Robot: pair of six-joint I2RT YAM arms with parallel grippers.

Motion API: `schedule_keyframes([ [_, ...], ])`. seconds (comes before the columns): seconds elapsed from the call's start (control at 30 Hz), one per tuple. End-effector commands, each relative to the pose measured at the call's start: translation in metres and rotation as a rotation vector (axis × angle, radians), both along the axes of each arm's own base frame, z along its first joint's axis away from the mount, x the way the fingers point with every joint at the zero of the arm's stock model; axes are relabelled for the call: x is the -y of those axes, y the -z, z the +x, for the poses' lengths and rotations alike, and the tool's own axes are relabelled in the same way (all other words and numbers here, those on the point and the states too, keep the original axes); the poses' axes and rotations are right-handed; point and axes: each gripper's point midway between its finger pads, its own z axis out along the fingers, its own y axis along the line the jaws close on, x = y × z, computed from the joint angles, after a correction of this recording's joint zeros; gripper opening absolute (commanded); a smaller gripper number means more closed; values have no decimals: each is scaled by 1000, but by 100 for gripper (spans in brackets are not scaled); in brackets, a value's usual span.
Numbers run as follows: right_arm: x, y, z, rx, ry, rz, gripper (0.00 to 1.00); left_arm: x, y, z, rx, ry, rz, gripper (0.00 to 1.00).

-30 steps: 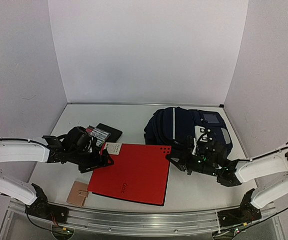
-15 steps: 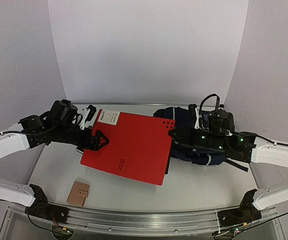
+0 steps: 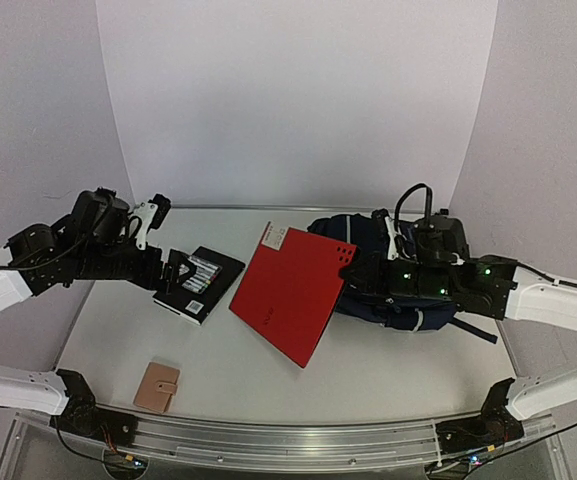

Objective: Pack the student bag
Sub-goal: Pick up the files from the center of the board.

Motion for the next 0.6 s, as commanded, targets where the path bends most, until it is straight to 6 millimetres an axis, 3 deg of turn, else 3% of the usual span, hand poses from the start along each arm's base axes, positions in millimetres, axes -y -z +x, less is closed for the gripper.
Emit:
schedule_keyframes([
  [0.0, -14, -33, -7, 90, -110, 31, 0, 22, -32, -7, 101, 156, -76, 100],
  [0.27, -24, -55, -31, 127, -274, 47, 0, 112, -76, 3, 250, 601, -111, 100],
  [0.4, -25, -59, -38, 132, -327, 24, 0, 137, -89, 13, 324, 706, -101, 100],
  [0.57, -29, -61, -48, 124, -397, 6, 0, 158, -100, 9, 377, 841, -125, 100],
])
